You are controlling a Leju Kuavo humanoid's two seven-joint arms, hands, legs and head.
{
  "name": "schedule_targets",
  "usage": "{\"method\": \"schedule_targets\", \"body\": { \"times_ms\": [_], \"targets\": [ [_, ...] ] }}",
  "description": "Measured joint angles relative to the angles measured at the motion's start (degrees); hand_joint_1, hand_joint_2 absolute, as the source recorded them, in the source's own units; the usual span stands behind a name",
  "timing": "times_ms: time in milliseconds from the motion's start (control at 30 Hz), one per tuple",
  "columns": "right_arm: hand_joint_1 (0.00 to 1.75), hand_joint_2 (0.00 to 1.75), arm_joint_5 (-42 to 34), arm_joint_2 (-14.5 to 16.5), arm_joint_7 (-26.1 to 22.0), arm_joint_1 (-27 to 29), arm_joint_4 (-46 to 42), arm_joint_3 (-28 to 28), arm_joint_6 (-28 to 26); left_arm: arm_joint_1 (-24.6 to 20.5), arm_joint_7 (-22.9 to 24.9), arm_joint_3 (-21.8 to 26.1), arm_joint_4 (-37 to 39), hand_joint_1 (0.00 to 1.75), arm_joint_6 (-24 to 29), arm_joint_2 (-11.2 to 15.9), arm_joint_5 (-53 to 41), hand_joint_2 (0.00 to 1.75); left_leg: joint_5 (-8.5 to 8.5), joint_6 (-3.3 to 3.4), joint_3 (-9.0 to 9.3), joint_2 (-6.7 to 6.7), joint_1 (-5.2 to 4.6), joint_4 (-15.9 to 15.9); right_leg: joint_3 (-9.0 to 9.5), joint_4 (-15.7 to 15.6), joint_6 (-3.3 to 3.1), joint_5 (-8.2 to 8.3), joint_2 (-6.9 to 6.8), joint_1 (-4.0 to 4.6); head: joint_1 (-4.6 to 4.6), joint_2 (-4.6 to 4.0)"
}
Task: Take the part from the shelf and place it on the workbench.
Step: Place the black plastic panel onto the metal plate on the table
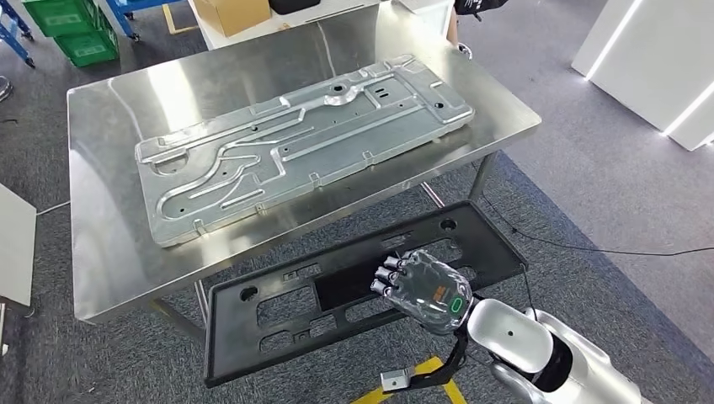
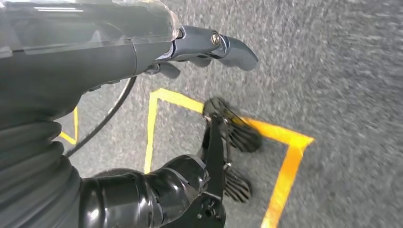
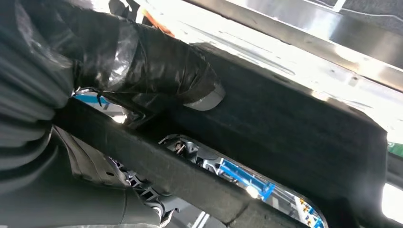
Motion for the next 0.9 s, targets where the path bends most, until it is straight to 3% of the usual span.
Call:
{"method": "schedule_targets", "body": {
  "times_ms": [33, 100, 167, 200, 267, 333, 400, 533, 700, 900],
  "targets": [
    [1.75, 1.75, 0.0, 0.0, 0.0, 0.0, 0.0, 0.0, 0.0, -0.1, 0.0, 0.0, 0.0, 0.00, 0.0, 0.0, 0.0, 1.75, -0.45, -0.26, -1.78, 0.13, 0.10, 2.9, 0.40, -0.3, -0.27, -0.11, -0.04, -0.08, 0.00, 0.00],
    [1.75, 1.75, 0.0, 0.0, 0.0, -0.1, 0.0, 0.0, 0.0, -0.1, 0.0, 0.0, 0.0, 0.00, 0.2, 0.0, 0.0, 1.75, -3.22, -0.79, -5.97, 0.31, 0.27, 9.4, 0.96, -0.6, -0.70, -0.54, -0.13, 0.00, -0.03, 0.01],
    [1.75, 1.75, 0.0, 0.0, 0.0, 0.0, 0.0, 0.1, 0.0, 0.1, 0.1, 0.0, 0.0, 0.00, 0.3, 0.0, 0.0, 1.75, -4.94, -1.11, -8.62, 0.32, 0.39, 12.0, 1.49, -0.5, -0.88, -1.05, -0.09, 0.06, -0.02, 0.00],
    [1.75, 1.75, 0.0, 0.0, 0.0, 0.0, 0.0, 0.1, 0.0, 0.1, 0.1, 0.0, 0.0, 0.00, 0.3, 0.0, 0.0, 1.75, -3.93, -1.13, -8.66, 0.33, 0.42, 10.7, 1.79, -0.5, -0.84, -1.28, -0.05, 0.07, -0.02, 0.00],
    [1.75, 1.75, -0.1, 0.0, 0.0, 0.0, 0.0, 0.2, 0.0, 0.1, 0.1, 0.0, 0.0, 0.00, 0.3, 0.0, 0.0, 1.75, 0.90, -0.86, -6.33, 0.37, 0.41, 3.5, 2.44, -0.5, -0.61, -1.68, -0.01, 0.09, -0.01, 0.00],
    [1.75, 1.75, -0.1, 0.0, 0.0, 0.0, 0.0, 0.2, 0.0, 0.0, 0.1, 0.0, 0.0, 0.00, 0.3, 0.1, 0.1, 1.75, 3.14, -0.18, -4.44, 0.45, 0.06, -2.2, 2.83, -0.6, -0.11, -1.88, -0.02, 0.15, -0.02, 0.01],
    [1.75, 1.75, -0.1, 0.0, 0.1, 0.0, 0.0, 0.2, 0.1, 0.0, 0.1, 0.0, 0.0, 0.00, 0.2, 0.2, 0.1, 1.75, 3.39, 0.52, -4.26, 0.46, -0.23, -3.3, 2.93, -0.6, 0.45, -2.14, -0.03, 0.33, -0.01, 0.00],
    [1.75, 1.75, -0.2, 0.0, 0.1, 0.0, 0.0, 0.2, 0.0, 0.1, 0.1, 0.0, 0.0, 0.00, 0.2, 0.2, 0.2, 1.75, 4.90, 0.39, -3.96, 0.39, -0.20, -3.6, 3.15, -0.9, -0.60, -2.13, -0.09, 0.50, 0.03, 0.00],
    [1.75, 1.75, -0.2, -0.1, 0.1, 0.0, 0.1, 0.2, 0.0, 0.0, 0.0, 0.0, 0.0, 0.00, -0.2, 0.2, 0.3, 1.75, 4.69, 1.47, -4.09, 0.32, -0.57, -3.4, 3.58, -1.8, 1.21, -1.77, -0.13, 0.14, 0.03, 0.00],
    [1.75, 1.75, -0.2, -0.1, 0.1, 0.0, 0.1, 0.3, 0.1, 0.0, 0.0, 0.0, 0.0, 0.00, -0.2, 0.2, 0.3, 1.75, 4.17, 3.03, -4.06, 0.27, -0.92, -3.4, 4.02, -1.8, 2.90, -1.44, -0.14, -0.37, 0.02, 0.00]
  ]
}}
